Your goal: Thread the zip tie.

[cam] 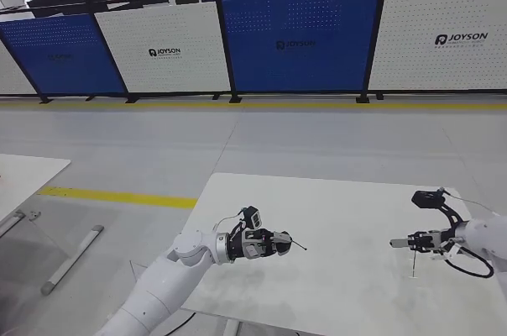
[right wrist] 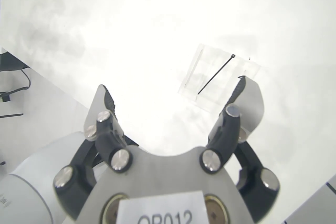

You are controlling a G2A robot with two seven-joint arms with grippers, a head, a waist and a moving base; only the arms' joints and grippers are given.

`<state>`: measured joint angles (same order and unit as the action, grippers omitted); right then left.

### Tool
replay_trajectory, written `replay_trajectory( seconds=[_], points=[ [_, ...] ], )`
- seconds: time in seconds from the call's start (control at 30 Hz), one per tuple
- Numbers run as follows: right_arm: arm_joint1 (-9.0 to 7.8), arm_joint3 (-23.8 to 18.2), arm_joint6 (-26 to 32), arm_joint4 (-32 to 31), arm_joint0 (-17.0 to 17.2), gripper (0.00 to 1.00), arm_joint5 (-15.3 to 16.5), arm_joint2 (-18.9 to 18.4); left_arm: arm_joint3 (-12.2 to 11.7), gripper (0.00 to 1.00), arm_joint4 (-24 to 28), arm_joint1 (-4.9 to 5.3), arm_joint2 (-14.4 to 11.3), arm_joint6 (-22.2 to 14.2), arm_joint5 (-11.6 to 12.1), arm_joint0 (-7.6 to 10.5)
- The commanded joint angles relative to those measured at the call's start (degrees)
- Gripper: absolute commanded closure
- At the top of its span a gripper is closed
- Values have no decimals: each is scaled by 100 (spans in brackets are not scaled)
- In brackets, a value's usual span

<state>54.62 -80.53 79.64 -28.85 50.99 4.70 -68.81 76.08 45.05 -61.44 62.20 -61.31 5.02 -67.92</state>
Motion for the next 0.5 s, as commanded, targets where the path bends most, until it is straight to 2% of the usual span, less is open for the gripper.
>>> replay_trajectory(
  seconds=[0.0, 0.23, 0.33, 0.47],
  points=[
    [4, -13, 0, -12, 14, 0, 7, -14, 0, 100, 0, 0, 0, 0, 0, 0],
    [4, -2, -35, -82, 64, 0, -8, 33, 0, 100, 0, 0, 0, 0, 0, 0],
    [20, 43, 0, -301, 20, 0, -325, 261, 0, 100, 0, 0, 0, 0, 0, 0],
    [32, 181, 0, -311, -116, 0, -572, 481, 0, 100, 0, 0, 0, 0, 0, 0]
  ],
)
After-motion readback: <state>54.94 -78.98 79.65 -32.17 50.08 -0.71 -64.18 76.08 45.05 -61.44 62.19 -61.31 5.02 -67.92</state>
